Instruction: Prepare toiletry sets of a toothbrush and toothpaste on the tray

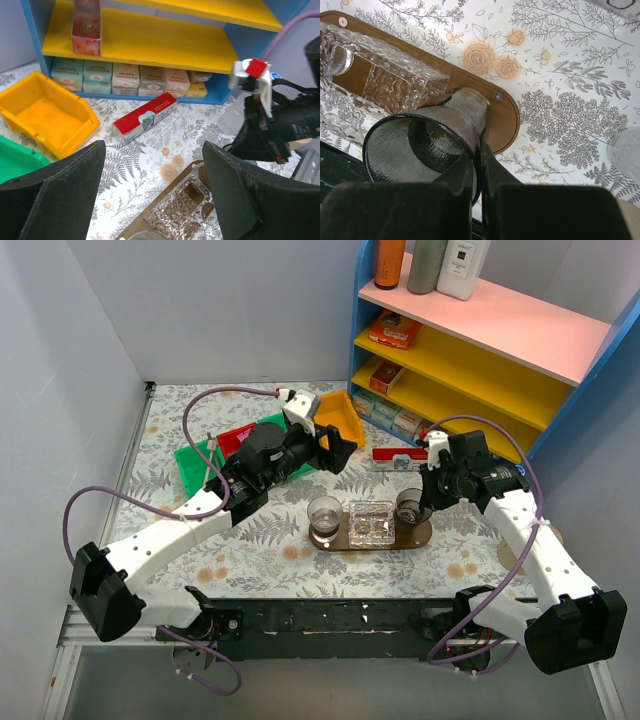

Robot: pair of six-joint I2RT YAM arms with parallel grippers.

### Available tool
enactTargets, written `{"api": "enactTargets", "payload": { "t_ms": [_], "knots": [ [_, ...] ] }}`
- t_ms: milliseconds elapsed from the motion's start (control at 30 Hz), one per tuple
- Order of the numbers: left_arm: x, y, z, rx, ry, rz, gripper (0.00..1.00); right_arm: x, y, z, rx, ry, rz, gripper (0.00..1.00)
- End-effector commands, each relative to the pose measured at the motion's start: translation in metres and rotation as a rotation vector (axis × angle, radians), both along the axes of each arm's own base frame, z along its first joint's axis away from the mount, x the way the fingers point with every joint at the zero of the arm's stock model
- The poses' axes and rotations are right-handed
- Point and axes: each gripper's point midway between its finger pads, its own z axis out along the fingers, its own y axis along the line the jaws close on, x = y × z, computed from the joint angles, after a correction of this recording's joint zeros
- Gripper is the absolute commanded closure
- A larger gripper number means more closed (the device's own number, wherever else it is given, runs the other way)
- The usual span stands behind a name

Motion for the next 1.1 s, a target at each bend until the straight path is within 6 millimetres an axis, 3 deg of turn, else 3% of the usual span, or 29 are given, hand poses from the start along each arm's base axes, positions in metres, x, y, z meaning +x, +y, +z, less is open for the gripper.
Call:
{"api": "enactTargets", "payload": {
  "t_ms": [0,233,400,1067],
  "knots": [
    [-0.01,0.002,0.02,0.023,-0.065,-0.06,0.21,0.01,0.002,0.016,0.005,-0.064,0.023,0.99],
    [-0.012,-0.004,0.006,0.058,-0.042,-0.097,0.21,0.008,-0.005,0.009,-0.03,-0.082,0.032,0.99],
    [-0.013,-0.007,-0.002,0.066,-0.028,-0.119,0.21,0.007,0.002,0.003,-0.006,-0.061,0.063,0.99],
    [-0.014,-0.008,-0.016,0.092,-0.011,-0.127,0.21,0.005,0.007,-0.017,-0.003,0.012,0.078,0.99]
  ]
}}
